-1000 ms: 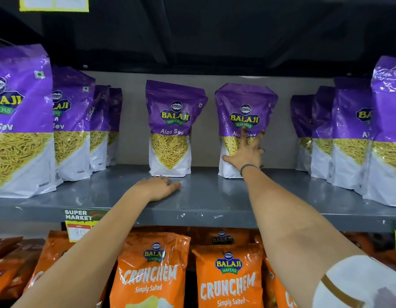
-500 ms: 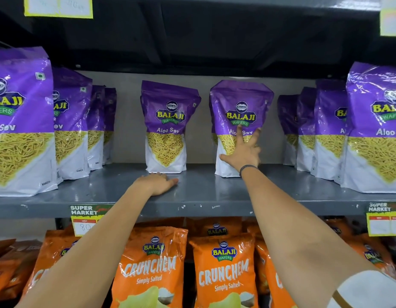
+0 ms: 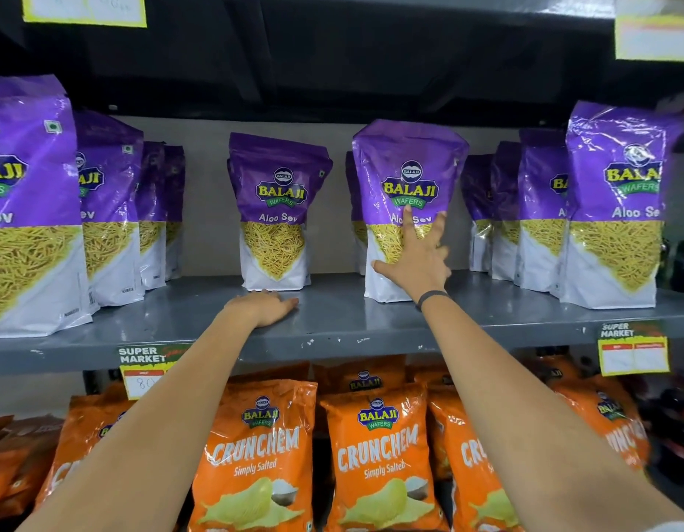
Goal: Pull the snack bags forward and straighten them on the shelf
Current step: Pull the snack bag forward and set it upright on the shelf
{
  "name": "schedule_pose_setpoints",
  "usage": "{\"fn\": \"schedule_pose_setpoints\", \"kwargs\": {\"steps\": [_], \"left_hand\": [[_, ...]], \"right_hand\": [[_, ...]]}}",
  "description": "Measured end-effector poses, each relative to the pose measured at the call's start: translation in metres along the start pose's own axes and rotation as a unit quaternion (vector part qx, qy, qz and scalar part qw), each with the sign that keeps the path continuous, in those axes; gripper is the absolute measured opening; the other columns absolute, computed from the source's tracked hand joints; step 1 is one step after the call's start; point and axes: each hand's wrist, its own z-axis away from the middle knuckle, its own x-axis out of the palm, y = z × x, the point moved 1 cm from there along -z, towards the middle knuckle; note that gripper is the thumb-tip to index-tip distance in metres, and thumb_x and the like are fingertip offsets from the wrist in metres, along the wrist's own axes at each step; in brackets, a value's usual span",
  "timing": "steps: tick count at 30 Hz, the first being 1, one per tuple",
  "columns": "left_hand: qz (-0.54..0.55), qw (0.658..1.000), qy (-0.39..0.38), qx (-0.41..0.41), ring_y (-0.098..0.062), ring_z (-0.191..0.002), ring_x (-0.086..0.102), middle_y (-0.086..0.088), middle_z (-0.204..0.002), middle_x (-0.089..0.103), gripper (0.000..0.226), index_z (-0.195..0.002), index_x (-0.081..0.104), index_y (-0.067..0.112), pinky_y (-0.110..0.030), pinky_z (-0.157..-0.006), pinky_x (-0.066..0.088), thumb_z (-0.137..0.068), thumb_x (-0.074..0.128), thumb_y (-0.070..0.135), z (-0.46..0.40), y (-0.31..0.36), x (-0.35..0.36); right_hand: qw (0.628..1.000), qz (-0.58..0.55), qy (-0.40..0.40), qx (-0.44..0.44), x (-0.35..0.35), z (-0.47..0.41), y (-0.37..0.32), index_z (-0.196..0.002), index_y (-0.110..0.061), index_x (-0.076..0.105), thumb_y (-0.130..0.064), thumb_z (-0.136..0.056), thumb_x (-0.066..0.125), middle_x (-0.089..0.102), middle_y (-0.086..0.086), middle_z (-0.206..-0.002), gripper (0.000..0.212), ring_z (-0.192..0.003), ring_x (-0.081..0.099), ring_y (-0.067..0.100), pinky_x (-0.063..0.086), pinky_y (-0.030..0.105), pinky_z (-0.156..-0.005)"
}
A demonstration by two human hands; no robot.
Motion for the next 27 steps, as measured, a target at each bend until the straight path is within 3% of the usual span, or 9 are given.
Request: {"fn": "schedule_pose_setpoints", "kwargs": {"steps": [27], "left_hand": [[0.046, 0.998, 0.006, -0.032, -0.033, -0.151, 0.025, -0.012, -0.166, 0.021, 0.076, -0.157, 0.026, 0.018, -0.048, -0.123, 0.023, -0.094, 0.026, 0.061, 0.001, 0.000, 0.000]], "right_hand": [[0.999, 0.009, 0.036, -0.001, -0.046, 0.052, 0.001, -0.152, -0.041, 0.006, -0.054, -0.073, 0.074, -0.009, 0.014, -0.160, 0.105, -0.129, 0.034, 0.048, 0.045, 0.059, -0.092]]}}
